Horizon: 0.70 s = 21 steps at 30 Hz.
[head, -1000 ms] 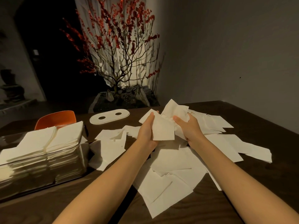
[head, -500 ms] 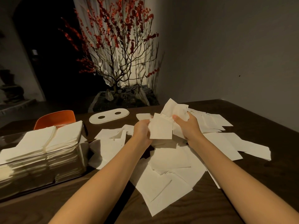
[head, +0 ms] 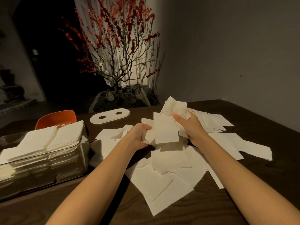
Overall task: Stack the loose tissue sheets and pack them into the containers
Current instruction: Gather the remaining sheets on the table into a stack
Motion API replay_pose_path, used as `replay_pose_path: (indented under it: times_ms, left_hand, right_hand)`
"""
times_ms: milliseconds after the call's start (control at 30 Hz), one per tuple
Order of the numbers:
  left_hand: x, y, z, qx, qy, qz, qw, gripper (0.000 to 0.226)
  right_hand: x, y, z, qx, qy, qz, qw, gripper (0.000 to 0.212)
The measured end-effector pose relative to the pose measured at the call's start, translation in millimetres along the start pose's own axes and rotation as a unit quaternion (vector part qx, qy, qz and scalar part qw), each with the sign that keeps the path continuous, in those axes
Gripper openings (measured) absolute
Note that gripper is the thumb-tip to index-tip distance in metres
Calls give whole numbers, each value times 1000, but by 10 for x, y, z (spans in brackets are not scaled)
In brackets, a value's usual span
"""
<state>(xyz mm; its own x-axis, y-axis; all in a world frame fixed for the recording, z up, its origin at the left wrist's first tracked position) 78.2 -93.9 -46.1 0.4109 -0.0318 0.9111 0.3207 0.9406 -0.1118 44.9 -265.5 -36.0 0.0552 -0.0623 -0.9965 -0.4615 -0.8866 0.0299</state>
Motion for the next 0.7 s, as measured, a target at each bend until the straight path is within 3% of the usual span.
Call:
replay_pose_path:
  times_ms: [100,200,367,567,700]
  left_hand:
    - [-30,-15,-10,-40,30,38,998,29]
    - [-5,-20,11,-24,34,59,997,29]
    - [18,64,-5,15,13,47,999,48]
    - [-12,-146,61,-84,14,47,995,18]
    - [-2,-268,66,-100,22,62,993,34]
  right_hand:
    - [32,-24,3,-7,-18,-11,1000,59]
    - [36,10,-8,0,-30,-42,999,57]
    - [61,83,-24,8,-41,-85,995,54]
    - [114,-8,15,11,-52,-19,998,55]
    - [109,-49,31,23,-30,8,999,55]
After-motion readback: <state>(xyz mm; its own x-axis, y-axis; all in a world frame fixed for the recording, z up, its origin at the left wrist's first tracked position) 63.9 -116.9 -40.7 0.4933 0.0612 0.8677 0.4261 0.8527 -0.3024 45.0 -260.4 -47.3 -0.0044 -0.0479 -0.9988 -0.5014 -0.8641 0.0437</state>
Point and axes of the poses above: each hand's wrist, its own z-axis away from the middle knuckle, its own y-axis out of the back of the hand, x = y × z, the point moved 4 cm from there along -z, towards the middle knuckle, and after that the axes turned 7 degrees about -z, right-handed, at the moved point
